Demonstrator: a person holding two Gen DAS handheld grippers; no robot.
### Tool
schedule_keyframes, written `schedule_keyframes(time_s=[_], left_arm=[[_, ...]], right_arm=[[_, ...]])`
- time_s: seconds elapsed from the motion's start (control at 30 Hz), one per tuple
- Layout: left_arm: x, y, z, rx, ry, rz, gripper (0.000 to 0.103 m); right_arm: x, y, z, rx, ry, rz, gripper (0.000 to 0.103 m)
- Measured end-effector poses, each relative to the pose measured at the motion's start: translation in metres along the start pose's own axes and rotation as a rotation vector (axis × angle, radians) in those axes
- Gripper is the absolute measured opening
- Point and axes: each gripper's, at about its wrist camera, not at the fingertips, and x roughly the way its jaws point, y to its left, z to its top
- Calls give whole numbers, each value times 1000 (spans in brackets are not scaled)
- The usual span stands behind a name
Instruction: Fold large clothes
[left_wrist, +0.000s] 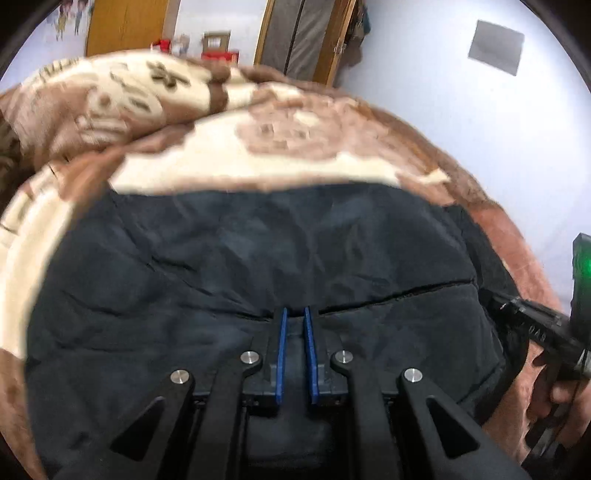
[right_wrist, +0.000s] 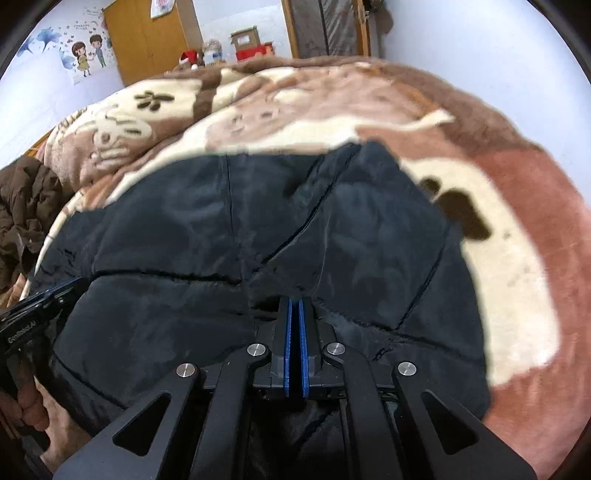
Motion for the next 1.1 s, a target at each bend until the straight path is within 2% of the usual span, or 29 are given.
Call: schedule_keyframes(time_s=[0.13,0.2,0.3,0.53,0.67,0.73,0.8,0.97,1.03,1.1], left_arm=[[-26,45,3,-33,-65,94,12],[-21,79,-2,-106,-31,152,12],[-4,111,-17,-190,15,135,12],[11,109,-24,-221,22,141,12],[-4,107,-10,-187,10,137,11],[-9,110,4,-173,-12,132,11],[-5,114,20,-149,-19,153,11],[33,131,48,-146,45,160,12],[49,136,47,-149,74,164,12],[62,138,40,-160,90,157,11]], right_arm=[[-8,-19,8,1,-32,-61,5],[6,-34,7,35,16,-72,6],[27,-48,-2,93,57,-11,5],[34,-51,3,136,94,8,5],[5,-43,21,104,4,10,6],[4,-39,32,79,-11,14,11],[15,-37,44,62,2,4,18],[57,-42,61,42,54,-50,18],[73,-48,56,30,85,-87,18],[80,-55,51,66,92,-72,18]])
